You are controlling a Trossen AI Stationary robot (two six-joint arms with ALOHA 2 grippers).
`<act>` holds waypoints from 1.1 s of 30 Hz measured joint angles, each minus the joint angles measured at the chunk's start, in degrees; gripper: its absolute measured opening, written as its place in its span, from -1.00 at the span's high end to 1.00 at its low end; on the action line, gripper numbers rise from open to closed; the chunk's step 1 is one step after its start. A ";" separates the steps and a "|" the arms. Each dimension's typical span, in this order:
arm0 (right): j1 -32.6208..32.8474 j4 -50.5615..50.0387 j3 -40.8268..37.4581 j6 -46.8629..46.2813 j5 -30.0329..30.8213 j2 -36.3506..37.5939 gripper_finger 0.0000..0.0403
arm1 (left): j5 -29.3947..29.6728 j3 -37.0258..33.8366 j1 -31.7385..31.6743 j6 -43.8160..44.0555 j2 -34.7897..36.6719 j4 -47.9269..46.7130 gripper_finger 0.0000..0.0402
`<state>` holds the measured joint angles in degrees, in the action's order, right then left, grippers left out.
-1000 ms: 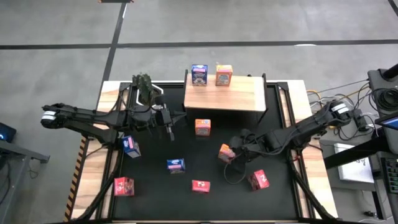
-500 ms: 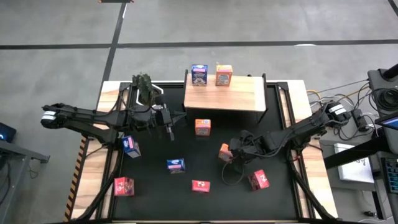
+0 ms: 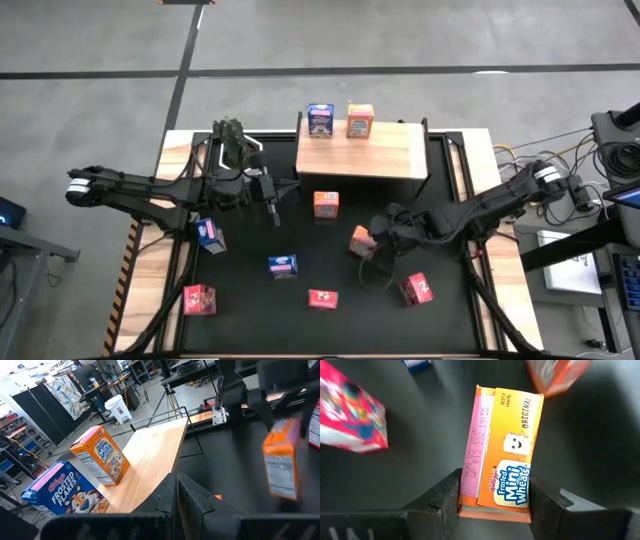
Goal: Stack cereal on shelf
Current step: Put the bottom orange cereal box on the shelf
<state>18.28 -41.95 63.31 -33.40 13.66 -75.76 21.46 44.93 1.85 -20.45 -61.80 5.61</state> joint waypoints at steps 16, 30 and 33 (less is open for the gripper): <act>-20.49 -15.20 25.62 32.14 -4.25 -0.07 0.15 | 0.00 0.00 0.00 -0.02 0.00 -0.02 1.00; -44.53 -13.81 25.58 48.01 -19.93 -0.31 0.15 | -0.01 0.00 0.00 -0.04 0.00 -0.09 1.00; -45.66 -13.00 24.74 48.86 -20.09 -0.31 0.15 | 0.01 0.00 -0.02 -0.04 0.00 -0.07 1.00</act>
<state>-27.39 -54.96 88.04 15.46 -6.43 -76.07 21.47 44.93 1.83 -20.49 -61.80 5.53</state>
